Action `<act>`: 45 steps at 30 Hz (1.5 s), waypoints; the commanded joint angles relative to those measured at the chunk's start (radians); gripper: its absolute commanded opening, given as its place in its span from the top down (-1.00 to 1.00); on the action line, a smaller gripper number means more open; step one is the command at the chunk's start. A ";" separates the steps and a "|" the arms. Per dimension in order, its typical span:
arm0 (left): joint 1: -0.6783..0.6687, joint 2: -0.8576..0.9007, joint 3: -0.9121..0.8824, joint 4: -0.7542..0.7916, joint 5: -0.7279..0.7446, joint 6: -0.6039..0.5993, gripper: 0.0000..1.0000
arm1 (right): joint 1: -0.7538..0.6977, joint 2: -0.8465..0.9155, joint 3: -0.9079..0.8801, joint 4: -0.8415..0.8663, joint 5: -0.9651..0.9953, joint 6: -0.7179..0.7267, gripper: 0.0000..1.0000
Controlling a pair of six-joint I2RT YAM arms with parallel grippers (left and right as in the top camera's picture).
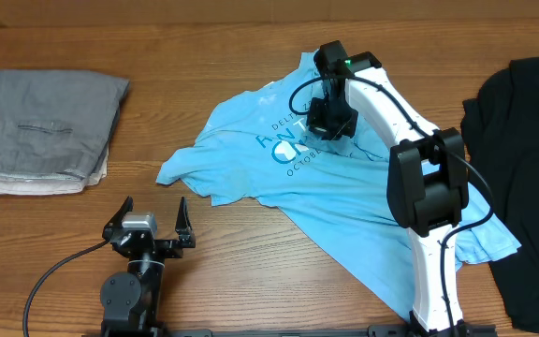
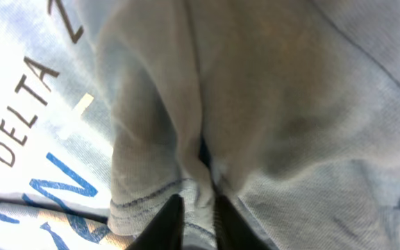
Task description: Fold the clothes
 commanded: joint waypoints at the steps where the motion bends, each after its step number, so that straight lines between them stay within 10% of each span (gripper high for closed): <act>1: 0.002 -0.010 -0.003 0.003 0.009 0.022 -0.99 | 0.003 -0.035 -0.005 0.005 0.016 0.003 0.92; 20: 0.002 -0.010 -0.003 0.003 0.009 0.022 -0.99 | 0.003 -0.035 -0.023 0.021 0.016 0.003 0.54; 37: 0.002 -0.010 -0.003 0.003 0.009 0.022 -1.00 | 0.003 -0.034 -0.025 0.021 0.016 0.003 0.92; 40: 0.002 -0.010 -0.003 0.003 0.009 0.022 -1.00 | 0.003 -0.034 -0.025 0.019 0.016 0.003 0.36; 45: 0.002 -0.010 -0.003 0.003 0.009 0.022 -0.99 | 0.003 -0.034 -0.025 0.018 0.030 0.003 0.24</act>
